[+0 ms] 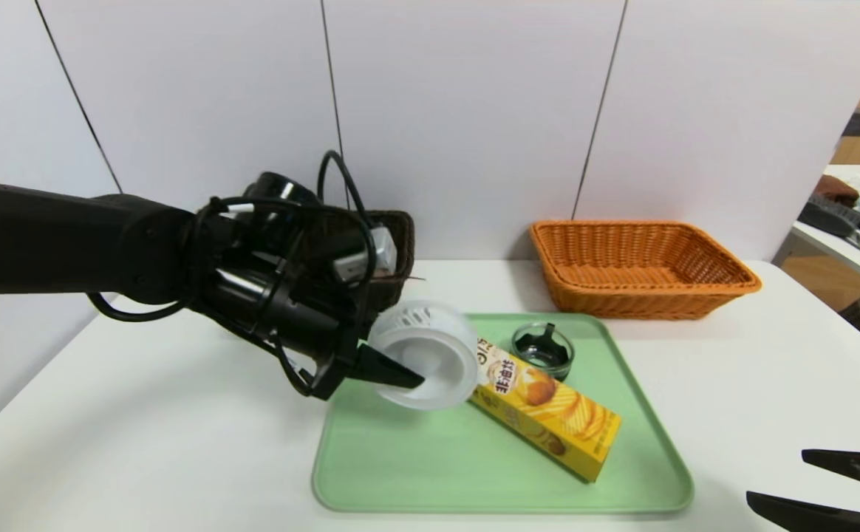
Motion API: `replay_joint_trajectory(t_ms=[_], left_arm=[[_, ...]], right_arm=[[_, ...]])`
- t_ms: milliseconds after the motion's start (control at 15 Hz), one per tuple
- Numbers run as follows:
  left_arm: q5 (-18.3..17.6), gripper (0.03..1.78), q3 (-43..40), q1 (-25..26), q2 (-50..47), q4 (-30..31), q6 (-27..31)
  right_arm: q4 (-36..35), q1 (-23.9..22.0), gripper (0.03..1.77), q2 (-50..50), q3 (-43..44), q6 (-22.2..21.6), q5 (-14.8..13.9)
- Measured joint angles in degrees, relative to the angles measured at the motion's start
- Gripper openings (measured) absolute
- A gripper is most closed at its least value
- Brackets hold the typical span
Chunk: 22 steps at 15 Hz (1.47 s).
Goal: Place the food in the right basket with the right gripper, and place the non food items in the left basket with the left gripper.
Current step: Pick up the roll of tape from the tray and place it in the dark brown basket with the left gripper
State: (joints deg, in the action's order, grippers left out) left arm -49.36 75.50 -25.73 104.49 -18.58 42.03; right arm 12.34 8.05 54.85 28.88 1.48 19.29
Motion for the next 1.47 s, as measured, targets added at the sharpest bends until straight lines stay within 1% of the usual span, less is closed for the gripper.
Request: replay_joint_trajectory(t_ms=[200,267,400,533,667,733,867,1067,1267,1400,1467], left_arm=[[0.7,0.58,2.7,3.6,-3.2,0.1,-7.2],[1.6,0.58,4.1,4.7,-3.9,0.1,-9.9],[5.3,0.58,6.9,6.3,-4.5,0.1,-14.8],[9.7,0.58,9.0,7.5,-4.2,0.2,-18.2],[13.4,0.58,10.6,9.4,-3.1,2.0,-21.0],[14.6,0.58,11.1,10.4,-2.3,3.8,-22.9],[15.9,0.58,11.4,12.6,-0.9,6.8,-26.1],[16.2,0.58,11.5,16.6,1.3,9.7,-26.4],[16.3,0.58,11.5,19.0,3.5,11.5,-26.1],[17.6,0.58,11.6,20.0,5.3,13.9,-25.8],[19.1,0.58,11.6,20.4,6.6,15.8,-25.6]], right_arm=[[0.0,0.0,1.7,-0.1,-0.2,0.0,0.2],[-0.1,0.0,1.7,-0.1,-0.3,0.0,0.3],[-1.1,0.0,1.7,-0.4,-0.8,-0.1,0.2],[-2.5,0.0,1.7,-0.6,-1.2,-0.1,0.1],[-2.5,0.0,1.7,-0.8,-1.4,-0.1,0.1],[-2.6,0.0,1.7,-0.9,-1.4,-0.1,0.1],[-2.6,-0.1,1.7,-0.9,-1.4,-0.1,0.1],[-3.3,-0.1,1.7,-1.1,-1.2,0.0,0.1],[-3.6,0.0,1.7,-1.2,-1.2,0.0,0.1],[-3.6,0.0,1.7,-1.3,-1.3,0.0,0.1],[-3.6,0.0,1.7,-1.3,-1.4,0.0,0.2]])
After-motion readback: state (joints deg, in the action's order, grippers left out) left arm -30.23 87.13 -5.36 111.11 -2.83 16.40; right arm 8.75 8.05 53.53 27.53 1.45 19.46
